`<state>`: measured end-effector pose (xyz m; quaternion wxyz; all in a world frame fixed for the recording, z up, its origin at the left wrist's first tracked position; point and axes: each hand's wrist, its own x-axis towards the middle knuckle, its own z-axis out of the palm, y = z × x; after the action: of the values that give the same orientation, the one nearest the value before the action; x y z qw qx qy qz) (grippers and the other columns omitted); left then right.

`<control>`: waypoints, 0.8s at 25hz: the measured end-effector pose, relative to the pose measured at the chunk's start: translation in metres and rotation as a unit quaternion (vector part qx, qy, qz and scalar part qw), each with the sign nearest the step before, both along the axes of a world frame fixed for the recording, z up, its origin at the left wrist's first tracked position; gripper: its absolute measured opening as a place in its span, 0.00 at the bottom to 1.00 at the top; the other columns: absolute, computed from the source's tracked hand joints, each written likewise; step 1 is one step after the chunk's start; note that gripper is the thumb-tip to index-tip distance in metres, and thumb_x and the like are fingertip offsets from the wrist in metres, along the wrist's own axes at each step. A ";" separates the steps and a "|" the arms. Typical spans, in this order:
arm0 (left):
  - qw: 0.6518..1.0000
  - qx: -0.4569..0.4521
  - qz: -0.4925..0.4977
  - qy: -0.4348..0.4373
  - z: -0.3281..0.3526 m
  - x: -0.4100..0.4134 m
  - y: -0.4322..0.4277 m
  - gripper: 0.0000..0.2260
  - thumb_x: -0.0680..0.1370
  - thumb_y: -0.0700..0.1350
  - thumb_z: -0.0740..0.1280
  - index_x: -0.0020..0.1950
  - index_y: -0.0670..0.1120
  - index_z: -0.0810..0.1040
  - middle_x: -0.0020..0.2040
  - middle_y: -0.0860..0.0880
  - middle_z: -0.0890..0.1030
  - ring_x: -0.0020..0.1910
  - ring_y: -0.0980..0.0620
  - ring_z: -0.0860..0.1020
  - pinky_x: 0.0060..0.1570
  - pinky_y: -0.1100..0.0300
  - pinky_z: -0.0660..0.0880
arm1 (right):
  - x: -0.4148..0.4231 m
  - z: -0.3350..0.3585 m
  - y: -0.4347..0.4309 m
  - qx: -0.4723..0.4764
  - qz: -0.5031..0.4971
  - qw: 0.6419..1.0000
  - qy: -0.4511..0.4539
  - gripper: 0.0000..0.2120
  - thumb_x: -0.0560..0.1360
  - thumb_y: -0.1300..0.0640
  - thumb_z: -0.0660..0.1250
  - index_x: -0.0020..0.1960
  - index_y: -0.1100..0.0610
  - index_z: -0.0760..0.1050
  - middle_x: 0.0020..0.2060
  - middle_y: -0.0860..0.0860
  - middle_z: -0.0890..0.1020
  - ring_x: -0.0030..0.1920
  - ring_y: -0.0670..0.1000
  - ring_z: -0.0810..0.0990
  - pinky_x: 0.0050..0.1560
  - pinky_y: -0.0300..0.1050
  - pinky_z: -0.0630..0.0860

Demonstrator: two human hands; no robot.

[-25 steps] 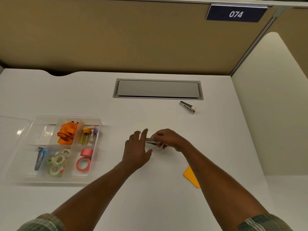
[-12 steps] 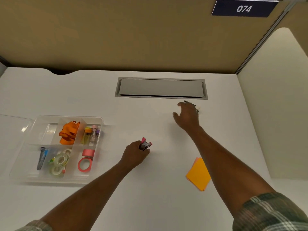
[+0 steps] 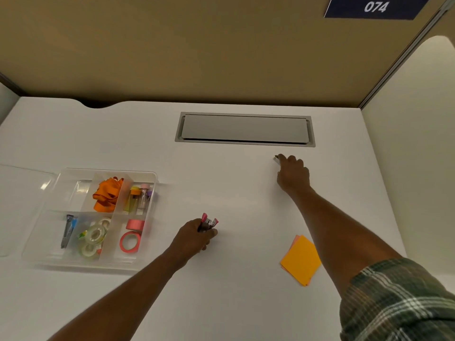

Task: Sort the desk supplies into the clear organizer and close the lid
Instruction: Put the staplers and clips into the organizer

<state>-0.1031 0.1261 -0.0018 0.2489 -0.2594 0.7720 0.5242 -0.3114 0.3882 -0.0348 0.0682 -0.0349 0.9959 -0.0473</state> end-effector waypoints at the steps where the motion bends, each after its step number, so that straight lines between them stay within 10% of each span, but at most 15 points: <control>1: 1.000 0.004 0.005 -0.001 -0.001 0.000 0.000 0.07 0.75 0.48 0.71 0.49 0.47 0.78 0.37 0.47 0.80 0.33 0.52 0.77 0.33 0.61 0.73 | 0.008 -0.001 -0.003 -0.010 0.010 1.000 0.011 0.20 0.80 0.60 0.58 0.71 0.54 0.67 0.57 0.59 0.75 0.54 0.61 0.75 0.48 0.53 0.73; 8: 0.999 0.031 0.026 0.016 0.008 0.000 -0.002 0.07 0.76 0.48 0.71 0.50 0.47 0.78 0.37 0.46 0.81 0.33 0.52 0.78 0.33 0.60 0.73 | 0.085 0.004 -0.046 -0.272 -0.063 0.957 -0.077 0.13 0.74 0.56 0.68 0.58 0.54 0.76 0.48 0.53 0.83 0.48 0.56 0.81 0.47 0.47 0.75; 15: 0.993 0.090 0.076 0.025 0.028 0.009 -0.014 0.12 0.78 0.52 0.68 0.51 0.44 0.78 0.39 0.44 0.82 0.35 0.49 0.80 0.39 0.54 0.77 | 0.174 0.042 -0.089 -0.623 -0.204 0.666 -0.356 0.12 0.77 0.60 0.68 0.60 0.60 0.76 0.55 0.62 0.83 0.44 0.53 0.80 0.46 0.48 0.81; 20: 0.976 0.179 0.122 0.001 0.036 0.029 -0.030 0.22 0.75 0.59 0.69 0.55 0.41 0.79 0.44 0.40 0.83 0.37 0.46 0.82 0.41 0.53 0.81 | 0.203 0.072 -0.105 -0.603 -0.110 0.691 -0.383 0.08 0.77 0.60 0.69 0.56 0.57 0.81 0.49 0.54 0.84 0.45 0.49 0.80 0.48 0.46 0.80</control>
<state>-0.0741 0.0964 0.0342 0.2249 -0.3023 0.6286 0.6804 -0.1080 0.2827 0.0369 0.4023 0.0626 0.6371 -0.6545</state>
